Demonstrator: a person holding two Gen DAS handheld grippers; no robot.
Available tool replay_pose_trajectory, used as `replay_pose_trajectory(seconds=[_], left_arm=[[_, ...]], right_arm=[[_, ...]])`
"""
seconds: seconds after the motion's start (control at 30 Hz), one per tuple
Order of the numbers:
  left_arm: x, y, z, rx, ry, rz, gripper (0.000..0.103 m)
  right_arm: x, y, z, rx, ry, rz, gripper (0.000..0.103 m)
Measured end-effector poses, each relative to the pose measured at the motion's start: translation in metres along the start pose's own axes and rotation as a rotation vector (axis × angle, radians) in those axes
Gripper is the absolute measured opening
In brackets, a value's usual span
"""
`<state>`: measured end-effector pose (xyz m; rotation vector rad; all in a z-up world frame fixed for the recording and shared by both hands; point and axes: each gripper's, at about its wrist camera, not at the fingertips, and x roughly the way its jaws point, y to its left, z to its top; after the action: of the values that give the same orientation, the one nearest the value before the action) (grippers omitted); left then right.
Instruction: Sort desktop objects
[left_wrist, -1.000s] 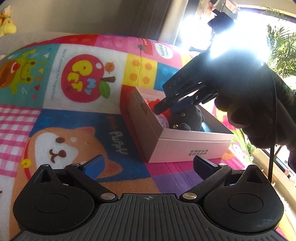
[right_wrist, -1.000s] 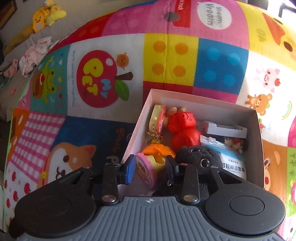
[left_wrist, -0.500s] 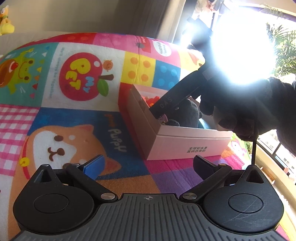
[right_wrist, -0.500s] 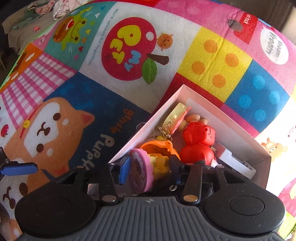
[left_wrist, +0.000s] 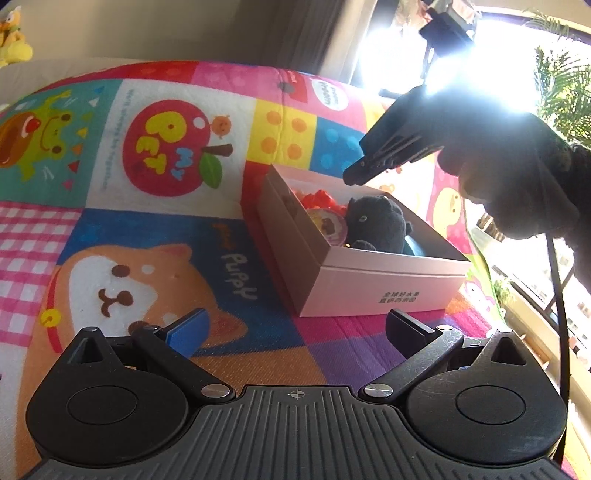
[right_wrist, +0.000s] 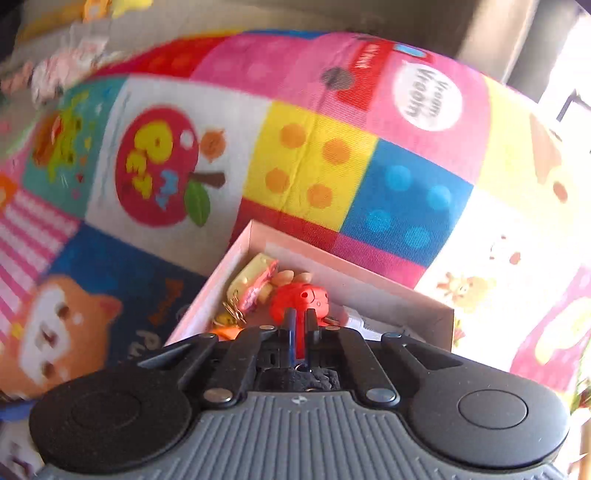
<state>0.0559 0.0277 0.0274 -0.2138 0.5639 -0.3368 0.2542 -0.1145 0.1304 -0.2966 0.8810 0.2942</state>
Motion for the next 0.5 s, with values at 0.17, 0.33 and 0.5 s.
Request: replay_pose_trajectory(seconds=[0.17,0.33,0.5], left_arm=[[-0.003,0.000,0.001,0.002,-0.007,0.000,0.103],[-0.003,0.000,0.001,0.008,-0.004,0.001,0.103],[-0.003,0.001,0.001,0.003,-0.005,-0.001,0.103]], right_arm=[[-0.016,0.000,-0.025,0.005,0.021,0.033,0.083],[0.009,0.003,-0.049,0.069,0.070,0.036,0.083],[-0.005,-0.019,-0.046,0.310,0.000,0.091,0.049]])
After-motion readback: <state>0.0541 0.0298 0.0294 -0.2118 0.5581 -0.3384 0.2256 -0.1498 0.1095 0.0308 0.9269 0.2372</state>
